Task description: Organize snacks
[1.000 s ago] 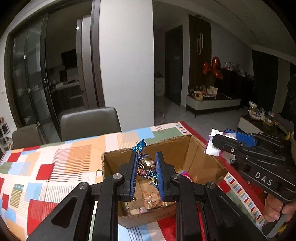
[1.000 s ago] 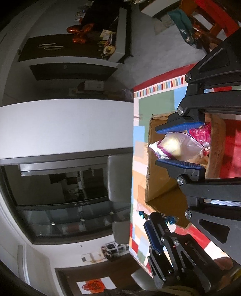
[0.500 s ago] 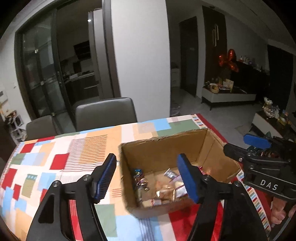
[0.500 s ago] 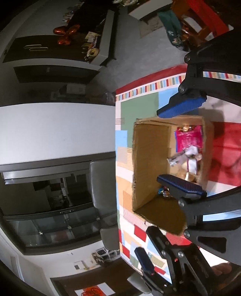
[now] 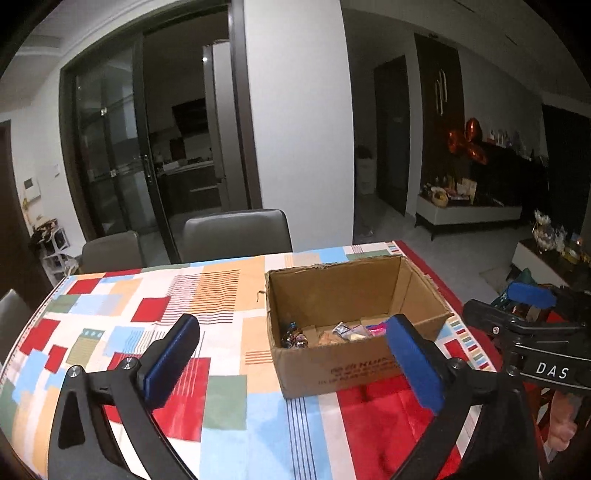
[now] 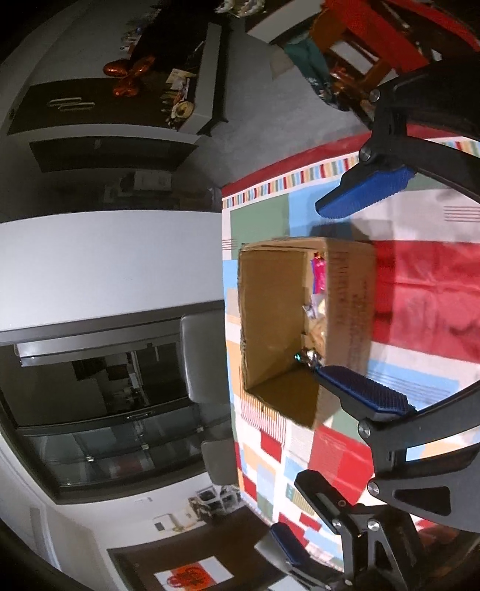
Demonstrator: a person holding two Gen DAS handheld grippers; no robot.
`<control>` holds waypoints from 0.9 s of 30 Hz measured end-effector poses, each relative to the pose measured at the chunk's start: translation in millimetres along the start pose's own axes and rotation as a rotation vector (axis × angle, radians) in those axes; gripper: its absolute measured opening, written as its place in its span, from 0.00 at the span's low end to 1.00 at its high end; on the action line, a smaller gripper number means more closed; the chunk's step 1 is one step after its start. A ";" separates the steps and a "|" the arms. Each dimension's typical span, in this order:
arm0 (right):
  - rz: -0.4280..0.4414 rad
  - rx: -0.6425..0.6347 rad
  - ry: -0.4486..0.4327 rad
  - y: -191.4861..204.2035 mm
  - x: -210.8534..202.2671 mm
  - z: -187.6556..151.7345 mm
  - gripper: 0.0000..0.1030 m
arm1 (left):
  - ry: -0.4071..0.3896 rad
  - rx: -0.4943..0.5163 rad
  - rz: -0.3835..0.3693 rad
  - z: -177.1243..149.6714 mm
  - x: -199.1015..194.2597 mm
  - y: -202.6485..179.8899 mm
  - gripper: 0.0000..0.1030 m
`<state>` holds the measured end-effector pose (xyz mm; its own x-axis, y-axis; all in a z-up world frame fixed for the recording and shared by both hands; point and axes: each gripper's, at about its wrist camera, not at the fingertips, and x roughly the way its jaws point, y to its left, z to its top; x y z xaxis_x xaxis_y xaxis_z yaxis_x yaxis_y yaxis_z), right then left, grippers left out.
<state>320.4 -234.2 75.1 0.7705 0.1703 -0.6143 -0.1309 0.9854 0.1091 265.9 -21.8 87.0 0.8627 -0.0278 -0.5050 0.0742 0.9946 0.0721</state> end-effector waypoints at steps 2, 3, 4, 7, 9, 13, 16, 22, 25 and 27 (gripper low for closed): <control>-0.008 0.003 -0.012 0.8 -11.4 -7.1 0.80 | -0.004 -0.001 0.004 -5.6 -12.4 -0.4 1.00; -0.013 0.004 -0.019 1.9 -16.3 -10.0 0.81 | -0.006 0.000 0.006 -7.5 -16.3 -0.5 1.00; -0.019 0.003 -0.028 2.7 -22.5 -14.0 0.81 | -0.011 -0.001 0.010 -10.4 -22.5 0.0 1.00; -0.040 -0.009 -0.057 5.0 -39.0 -25.6 0.81 | -0.032 -0.009 0.032 -19.9 -39.8 0.9 1.00; -0.058 -0.017 -0.083 7.5 -50.3 -32.4 0.81 | -0.042 -0.012 0.031 -25.0 -47.6 1.7 1.00; -0.059 -0.022 -0.115 9.4 -69.4 -43.8 0.81 | -0.070 -0.008 0.043 -33.5 -65.1 0.4 1.00; -0.059 -0.028 -0.136 11.5 -81.5 -52.0 0.81 | -0.100 -0.008 0.044 -40.8 -79.2 0.7 1.00; -0.050 -0.028 -0.165 15.2 -101.3 -66.8 0.81 | -0.114 0.001 -0.005 -51.8 -98.5 -2.4 1.00; -0.056 -0.035 -0.175 16.9 -107.8 -73.7 0.81 | -0.121 -0.002 0.005 -57.2 -106.3 -1.9 1.00; -0.059 -0.037 -0.179 16.2 -111.6 -77.4 0.81 | -0.128 -0.005 0.019 -60.4 -110.9 -1.5 1.00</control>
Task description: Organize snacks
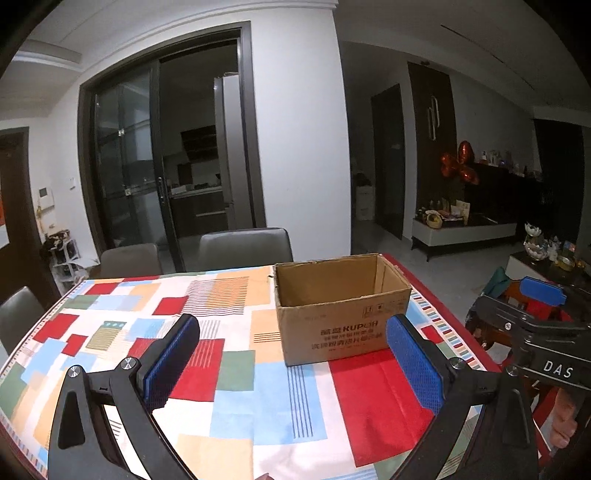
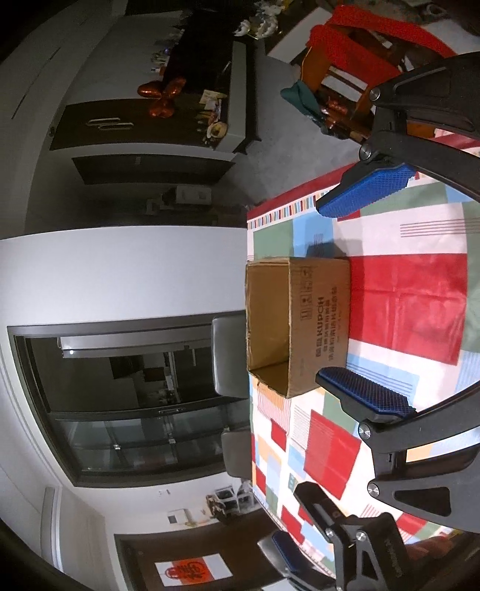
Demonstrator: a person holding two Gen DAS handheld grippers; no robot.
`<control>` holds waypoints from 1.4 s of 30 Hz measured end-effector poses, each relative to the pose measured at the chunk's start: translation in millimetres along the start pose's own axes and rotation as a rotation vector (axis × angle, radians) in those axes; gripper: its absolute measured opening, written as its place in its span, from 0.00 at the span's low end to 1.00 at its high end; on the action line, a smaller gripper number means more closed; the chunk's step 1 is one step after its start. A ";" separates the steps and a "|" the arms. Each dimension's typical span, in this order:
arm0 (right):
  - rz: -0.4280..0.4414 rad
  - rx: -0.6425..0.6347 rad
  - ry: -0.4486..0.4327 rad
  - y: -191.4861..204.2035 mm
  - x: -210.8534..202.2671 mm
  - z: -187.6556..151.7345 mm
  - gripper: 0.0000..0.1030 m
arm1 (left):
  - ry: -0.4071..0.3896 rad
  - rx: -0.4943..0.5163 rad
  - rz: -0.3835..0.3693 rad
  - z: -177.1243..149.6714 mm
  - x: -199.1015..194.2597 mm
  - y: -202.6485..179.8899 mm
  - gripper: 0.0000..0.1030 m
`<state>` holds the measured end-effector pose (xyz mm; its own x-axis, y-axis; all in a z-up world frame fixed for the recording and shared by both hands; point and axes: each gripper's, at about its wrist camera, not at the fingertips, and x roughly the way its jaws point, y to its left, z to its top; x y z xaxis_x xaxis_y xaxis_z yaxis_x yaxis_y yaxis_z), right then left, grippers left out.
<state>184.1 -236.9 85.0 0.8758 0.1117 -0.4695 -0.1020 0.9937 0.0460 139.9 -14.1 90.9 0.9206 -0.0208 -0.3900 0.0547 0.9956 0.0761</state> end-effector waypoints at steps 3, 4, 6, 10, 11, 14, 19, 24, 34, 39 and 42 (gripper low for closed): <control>0.000 -0.009 -0.004 0.6 -4.9 -5.0 0.81 | -0.010 0.000 0.008 -3.8 -6.6 0.0 1.00; 0.005 -0.011 -0.004 1.2 -6.1 -5.7 0.81 | -0.012 0.003 0.009 -5.1 -8.4 -0.3 1.00; 0.005 -0.014 -0.002 0.7 -8.6 -8.0 0.81 | -0.015 0.010 0.011 -7.7 -11.0 -1.3 1.00; -0.002 -0.020 -0.014 -0.2 -15.0 -12.9 0.81 | -0.020 0.011 0.016 -12.0 -15.3 -2.7 1.00; -0.002 -0.022 -0.016 -0.1 -16.7 -14.0 0.81 | -0.020 0.008 0.014 -12.7 -15.5 -2.1 1.00; 0.001 -0.020 -0.018 0.1 -18.0 -15.2 0.81 | -0.023 0.001 0.004 -15.4 -16.0 -1.5 1.00; 0.002 -0.020 -0.020 1.7 -23.9 -17.0 0.81 | -0.024 -0.001 0.008 -16.8 -15.9 -0.8 1.00; 0.006 -0.019 -0.017 1.9 -24.1 -17.5 0.81 | -0.030 0.000 0.010 -18.6 -17.3 -0.6 1.00; 0.003 -0.006 -0.008 -1.2 -25.1 -20.1 0.81 | -0.036 0.003 0.019 -21.8 -18.2 -1.2 1.00; 0.004 -0.005 -0.011 -1.4 -24.3 -20.5 0.81 | -0.042 0.007 0.031 -22.3 -17.9 -1.1 1.00; 0.000 -0.002 -0.011 -1.6 -22.8 -20.3 0.81 | -0.047 0.002 0.033 -21.8 -18.2 0.3 1.00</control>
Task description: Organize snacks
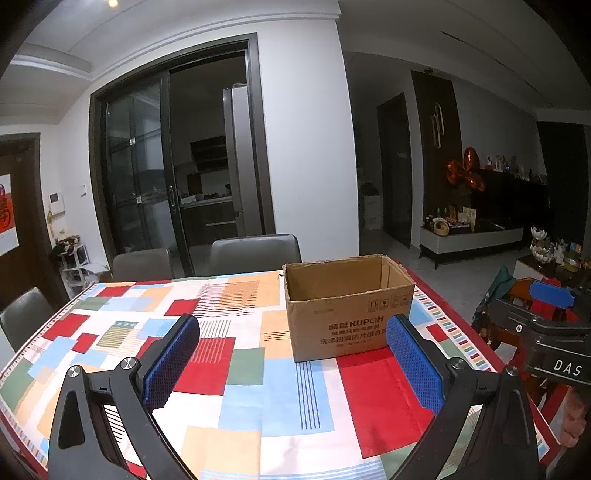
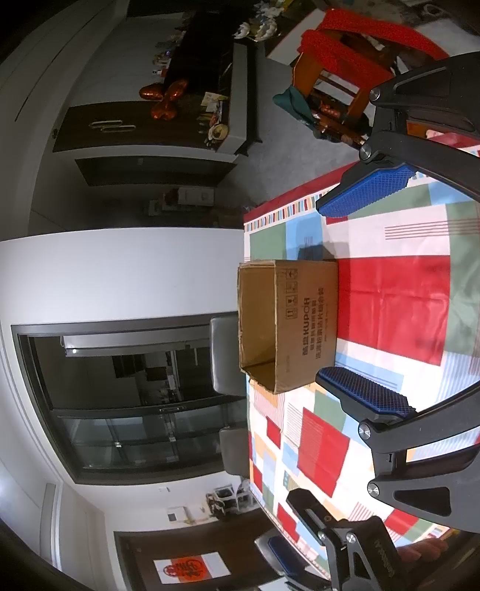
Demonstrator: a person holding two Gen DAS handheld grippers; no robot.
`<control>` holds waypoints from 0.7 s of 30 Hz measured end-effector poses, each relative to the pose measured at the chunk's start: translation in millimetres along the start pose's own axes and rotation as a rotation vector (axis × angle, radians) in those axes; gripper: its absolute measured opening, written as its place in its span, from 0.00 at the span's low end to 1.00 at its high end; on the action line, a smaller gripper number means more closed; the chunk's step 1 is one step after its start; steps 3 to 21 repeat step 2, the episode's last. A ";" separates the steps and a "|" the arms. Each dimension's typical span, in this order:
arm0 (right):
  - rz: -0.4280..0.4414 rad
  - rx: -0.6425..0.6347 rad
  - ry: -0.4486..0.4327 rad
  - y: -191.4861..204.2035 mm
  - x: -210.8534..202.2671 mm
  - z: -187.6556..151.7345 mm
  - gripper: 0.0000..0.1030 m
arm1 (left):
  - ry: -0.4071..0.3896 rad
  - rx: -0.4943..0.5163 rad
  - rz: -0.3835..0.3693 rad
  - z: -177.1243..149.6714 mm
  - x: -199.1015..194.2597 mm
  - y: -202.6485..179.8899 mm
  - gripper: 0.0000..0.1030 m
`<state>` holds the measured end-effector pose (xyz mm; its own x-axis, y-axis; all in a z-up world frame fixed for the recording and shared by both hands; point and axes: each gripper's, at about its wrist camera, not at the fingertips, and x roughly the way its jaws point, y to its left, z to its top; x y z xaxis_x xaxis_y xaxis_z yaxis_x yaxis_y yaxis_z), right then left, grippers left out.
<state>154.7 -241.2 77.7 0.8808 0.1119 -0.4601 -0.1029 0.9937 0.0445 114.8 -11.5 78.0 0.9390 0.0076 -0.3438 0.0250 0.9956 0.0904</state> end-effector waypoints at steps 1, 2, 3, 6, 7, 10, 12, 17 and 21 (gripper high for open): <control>-0.001 0.000 0.001 0.0 0.3 0.0 0.81 | -0.001 0.000 0.001 -0.2 -0.2 0.3 1.00; -0.001 0.000 0.001 0.0 0.5 -0.2 0.81 | -0.001 0.000 0.001 -0.5 -0.4 0.5 1.00; -0.001 0.000 0.001 0.0 0.5 -0.2 0.81 | -0.001 0.000 0.001 -0.5 -0.4 0.5 1.00; -0.001 0.000 0.001 0.0 0.5 -0.2 0.81 | -0.001 0.000 0.001 -0.5 -0.4 0.5 1.00; -0.001 0.000 0.001 0.0 0.5 -0.2 0.81 | -0.001 0.000 0.001 -0.5 -0.4 0.5 1.00; -0.001 0.000 0.001 0.0 0.5 -0.2 0.81 | -0.001 0.000 0.001 -0.5 -0.4 0.5 1.00; -0.001 0.000 0.001 0.0 0.5 -0.2 0.81 | -0.001 0.000 0.001 -0.5 -0.4 0.5 1.00; -0.001 0.000 0.001 0.0 0.5 -0.2 0.81 | -0.001 0.000 0.001 -0.5 -0.4 0.5 1.00; -0.001 0.000 0.001 0.0 0.5 -0.2 0.81 | -0.001 0.000 0.001 -0.5 -0.4 0.5 1.00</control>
